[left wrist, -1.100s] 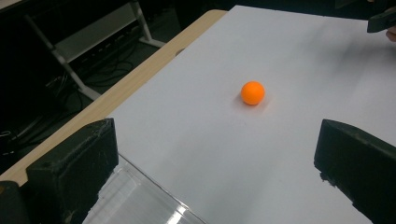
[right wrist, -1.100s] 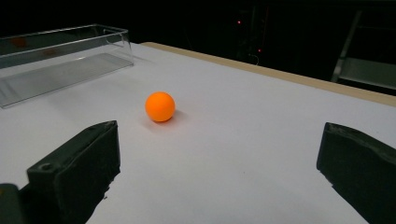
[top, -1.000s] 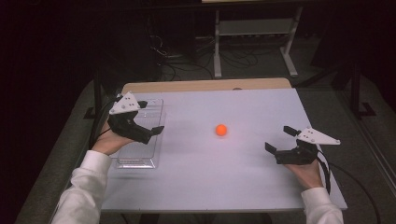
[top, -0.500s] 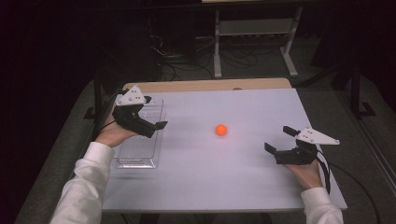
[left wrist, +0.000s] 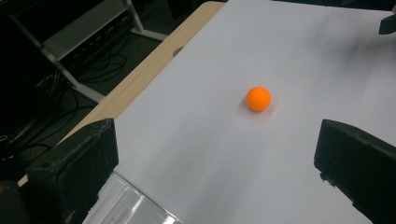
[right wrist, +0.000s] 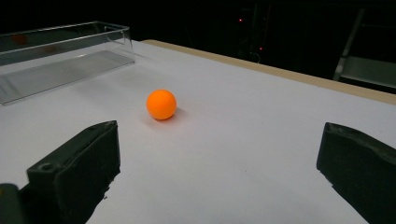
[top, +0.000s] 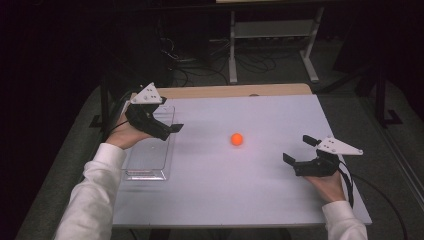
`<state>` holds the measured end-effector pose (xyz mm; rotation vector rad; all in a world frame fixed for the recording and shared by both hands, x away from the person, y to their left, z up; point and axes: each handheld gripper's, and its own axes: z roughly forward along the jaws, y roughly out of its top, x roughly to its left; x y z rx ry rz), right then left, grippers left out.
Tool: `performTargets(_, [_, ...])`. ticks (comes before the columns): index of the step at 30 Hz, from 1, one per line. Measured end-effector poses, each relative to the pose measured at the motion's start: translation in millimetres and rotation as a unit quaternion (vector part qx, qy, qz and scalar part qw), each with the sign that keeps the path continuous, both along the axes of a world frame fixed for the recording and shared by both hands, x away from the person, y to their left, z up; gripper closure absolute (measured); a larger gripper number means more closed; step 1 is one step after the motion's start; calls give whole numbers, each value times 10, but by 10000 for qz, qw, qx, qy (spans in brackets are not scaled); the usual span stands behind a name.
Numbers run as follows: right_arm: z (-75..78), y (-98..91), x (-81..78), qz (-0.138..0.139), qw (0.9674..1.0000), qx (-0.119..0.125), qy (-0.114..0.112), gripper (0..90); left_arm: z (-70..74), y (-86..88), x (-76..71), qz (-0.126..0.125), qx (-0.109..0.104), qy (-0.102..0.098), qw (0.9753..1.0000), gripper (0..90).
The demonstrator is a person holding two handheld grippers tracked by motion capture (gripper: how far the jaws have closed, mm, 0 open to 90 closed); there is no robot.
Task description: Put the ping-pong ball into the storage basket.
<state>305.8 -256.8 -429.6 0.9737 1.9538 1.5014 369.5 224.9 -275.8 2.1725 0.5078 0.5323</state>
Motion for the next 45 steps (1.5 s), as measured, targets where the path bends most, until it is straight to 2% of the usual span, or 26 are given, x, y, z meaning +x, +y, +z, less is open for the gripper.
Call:
performTargets(34, [-3,4,1,10,10000,-23,11,0,10,-374,310,-310,325,166,9989,0])
performTargets(45, [-8,3,7,10,10000,-44,21,0,6,-375,420,-266,395,241,9986,0])
